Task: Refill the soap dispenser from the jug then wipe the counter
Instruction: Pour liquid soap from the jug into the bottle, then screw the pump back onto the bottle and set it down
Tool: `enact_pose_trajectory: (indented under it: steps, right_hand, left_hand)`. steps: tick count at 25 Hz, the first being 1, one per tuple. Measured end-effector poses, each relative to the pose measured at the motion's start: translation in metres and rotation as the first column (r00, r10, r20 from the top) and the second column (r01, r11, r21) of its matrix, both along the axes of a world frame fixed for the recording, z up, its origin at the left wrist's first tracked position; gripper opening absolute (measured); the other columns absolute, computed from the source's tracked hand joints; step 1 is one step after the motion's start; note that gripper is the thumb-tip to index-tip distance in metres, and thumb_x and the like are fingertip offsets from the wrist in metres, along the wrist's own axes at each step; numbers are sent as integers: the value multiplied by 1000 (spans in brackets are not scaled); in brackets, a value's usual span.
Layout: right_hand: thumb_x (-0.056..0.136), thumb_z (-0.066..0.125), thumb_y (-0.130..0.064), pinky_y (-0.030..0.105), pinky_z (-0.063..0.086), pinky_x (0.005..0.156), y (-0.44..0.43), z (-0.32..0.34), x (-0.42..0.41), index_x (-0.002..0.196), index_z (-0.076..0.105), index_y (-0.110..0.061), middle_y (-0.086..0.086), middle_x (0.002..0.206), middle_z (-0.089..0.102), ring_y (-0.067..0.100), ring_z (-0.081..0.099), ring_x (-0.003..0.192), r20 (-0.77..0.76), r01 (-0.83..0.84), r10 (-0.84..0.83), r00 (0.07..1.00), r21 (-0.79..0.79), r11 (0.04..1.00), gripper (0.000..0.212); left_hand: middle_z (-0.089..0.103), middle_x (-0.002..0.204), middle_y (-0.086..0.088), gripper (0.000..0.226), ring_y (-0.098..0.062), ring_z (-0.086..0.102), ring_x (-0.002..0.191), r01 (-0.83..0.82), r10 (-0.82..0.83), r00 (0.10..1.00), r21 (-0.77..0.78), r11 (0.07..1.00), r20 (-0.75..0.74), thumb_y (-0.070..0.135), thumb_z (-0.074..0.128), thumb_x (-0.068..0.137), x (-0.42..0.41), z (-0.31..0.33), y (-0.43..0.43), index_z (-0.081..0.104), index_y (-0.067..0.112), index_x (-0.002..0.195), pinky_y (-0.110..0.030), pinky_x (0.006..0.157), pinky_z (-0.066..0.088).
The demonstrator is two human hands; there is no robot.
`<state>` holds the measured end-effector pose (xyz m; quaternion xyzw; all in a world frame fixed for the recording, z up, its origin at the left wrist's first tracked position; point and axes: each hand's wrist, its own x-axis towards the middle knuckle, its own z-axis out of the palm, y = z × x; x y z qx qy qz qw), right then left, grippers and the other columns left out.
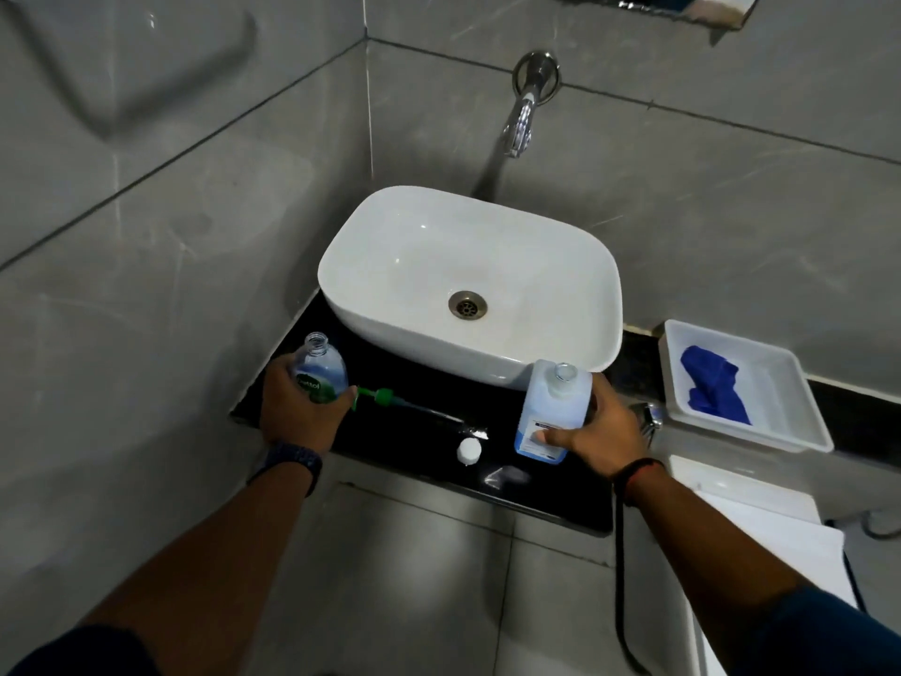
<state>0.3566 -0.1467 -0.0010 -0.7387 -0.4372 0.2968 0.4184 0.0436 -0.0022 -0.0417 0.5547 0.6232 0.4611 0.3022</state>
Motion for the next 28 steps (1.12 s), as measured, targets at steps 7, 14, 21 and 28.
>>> enact_pose_trajectory:
  steps: [7, 14, 21, 28]
  right_hand:
    - [50, 93, -17, 29, 51, 88, 6, -40, 3, 120, 49, -32, -9, 117, 63, 9, 61, 106, -59, 45, -43, 997, 45, 998, 84]
    - [68, 59, -66, 36, 35, 82, -16, -16, -45, 101, 47, -6, 17, 99, 52, 30, 47, 93, 718, 105, -293, 631, 296, 949, 70]
    - [84, 61, -19, 44, 48, 70, 74, -5, -140, 103, 57, -5, 16, 93, 58, 34, 56, 86, 661, -390, 294, 690, -2, 921, 23]
    - [85, 62, -22, 39, 49, 89, 154, -39, -170, 115, 64, -12, 18, 114, 62, 36, 57, 107, 526, -316, 501, 687, -404, 858, 32]
  left_hand:
    - [55, 114, -1, 73, -9, 51, 94, -6, 6, 999, 11, 1000, 42, 24, 89, 54, -6, -47, 19, 45, 23, 112, -23, 83, 43]
    - [52, 103, 8, 72, -2, 49, 89, 42, -43, 999, 71, 997, 15, 21, 91, 49, -11, -45, 20, 44, 28, 103, -20, 78, 41]
    - [54, 100, 7, 72, -11, 54, 87, 37, -38, 998, 33, 999, 41, 21, 92, 48, -12, -47, 18, 45, 29, 102, -24, 75, 43]
    - [61, 103, 0, 73, -16, 57, 88, 10, -9, 999, -11, 1000, 44, 23, 91, 48, -10, -52, 19, 47, 24, 106, -28, 73, 43]
